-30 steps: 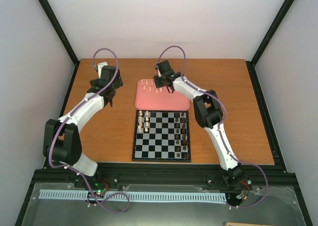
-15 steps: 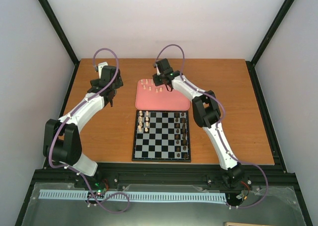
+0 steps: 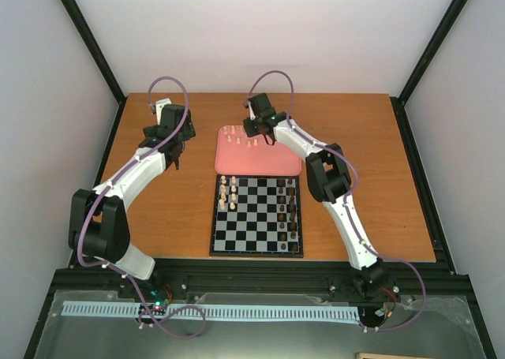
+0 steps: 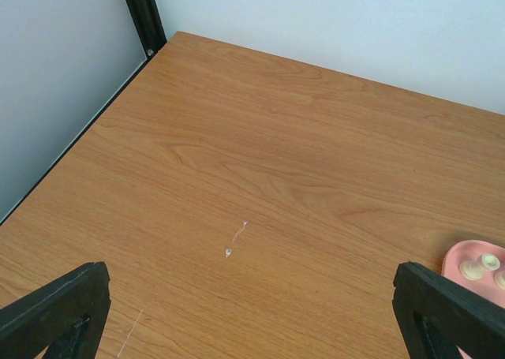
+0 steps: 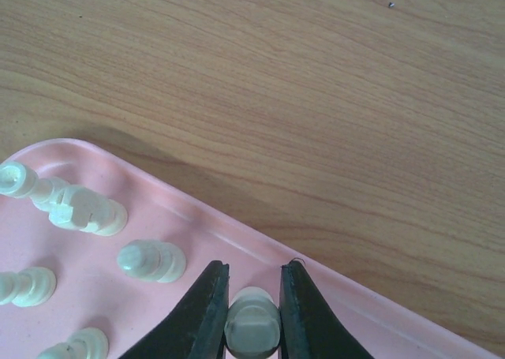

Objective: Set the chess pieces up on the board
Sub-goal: Pick up the chess piece from the storage box, then place the chess piece on the chessboard, then pick up the chess piece from the storage box.

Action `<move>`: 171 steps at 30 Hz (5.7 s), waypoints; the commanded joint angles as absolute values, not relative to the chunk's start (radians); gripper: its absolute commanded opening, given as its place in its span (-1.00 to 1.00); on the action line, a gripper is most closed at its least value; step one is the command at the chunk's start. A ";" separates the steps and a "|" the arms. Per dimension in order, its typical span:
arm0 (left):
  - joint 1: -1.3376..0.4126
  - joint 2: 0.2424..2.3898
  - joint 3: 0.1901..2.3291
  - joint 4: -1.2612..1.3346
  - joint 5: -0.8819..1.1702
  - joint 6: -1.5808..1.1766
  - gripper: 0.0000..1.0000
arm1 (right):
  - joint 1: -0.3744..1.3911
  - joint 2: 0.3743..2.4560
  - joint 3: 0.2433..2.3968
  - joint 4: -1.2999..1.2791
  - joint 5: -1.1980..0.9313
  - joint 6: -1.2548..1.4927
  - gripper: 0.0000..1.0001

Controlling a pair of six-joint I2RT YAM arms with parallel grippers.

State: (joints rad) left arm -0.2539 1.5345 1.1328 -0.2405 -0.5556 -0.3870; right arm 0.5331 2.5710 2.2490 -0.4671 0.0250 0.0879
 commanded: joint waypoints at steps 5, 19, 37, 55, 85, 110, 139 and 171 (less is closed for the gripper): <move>-0.260 1.523 1.164 -0.238 -0.563 -0.371 1.00 | 0.527 2.370 2.156 -0.365 0.043 0.037 -0.89; -0.259 1.502 1.160 -0.240 -0.557 -0.366 0.99 | 0.784 1.887 1.651 -0.308 0.165 0.000 -0.88; -0.259 1.505 1.158 -0.239 -0.541 -0.370 1.00 | 1.187 1.638 1.131 -0.200 0.242 0.173 -0.87; -0.259 1.519 1.164 -0.241 -0.553 -0.370 0.99 | 1.195 1.798 1.111 -0.061 0.214 0.212 -0.86; -0.259 1.520 1.164 -0.240 -0.557 -0.368 0.99 | 1.181 1.894 1.152 -0.073 0.252 0.204 -0.85; -0.259 1.512 1.162 -0.245 -0.559 -0.368 1.00 | 1.184 1.797 1.124 -0.114 0.255 0.190 -0.28; -0.260 1.494 1.152 -0.239 -0.539 -0.373 0.99 | 0.669 2.100 1.697 -0.369 0.329 0.125 0.17; -0.264 1.544 1.177 -0.242 -0.556 -0.369 0.99 | 0.578 2.414 1.965 -0.478 0.172 0.140 -0.17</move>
